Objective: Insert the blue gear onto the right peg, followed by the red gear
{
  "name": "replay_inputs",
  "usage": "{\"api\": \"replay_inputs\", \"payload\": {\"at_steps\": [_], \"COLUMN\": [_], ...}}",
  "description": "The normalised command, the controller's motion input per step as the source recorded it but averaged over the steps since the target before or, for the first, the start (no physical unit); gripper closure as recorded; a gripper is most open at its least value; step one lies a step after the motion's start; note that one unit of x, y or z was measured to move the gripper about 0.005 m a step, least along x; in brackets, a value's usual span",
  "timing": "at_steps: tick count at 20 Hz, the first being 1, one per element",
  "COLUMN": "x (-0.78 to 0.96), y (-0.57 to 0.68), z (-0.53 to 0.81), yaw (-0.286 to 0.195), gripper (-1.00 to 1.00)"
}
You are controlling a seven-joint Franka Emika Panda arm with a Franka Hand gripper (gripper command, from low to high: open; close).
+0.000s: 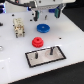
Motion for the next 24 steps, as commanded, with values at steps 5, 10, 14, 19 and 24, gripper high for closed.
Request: {"api": "replay_inputs", "payload": {"at_steps": [5,10,14,19,24], "x": [-0.22,-0.22,-0.29,-0.35,-0.37], "y": [0.03,0.03,0.06,0.06,0.05], "z": [-0.47,-0.4,-0.33,-0.24,-0.13], "yaw": [0.0,0.0,0.0,0.0,0.0], "gripper": [-1.0,-1.0,-1.0,-1.0,1.0]}}
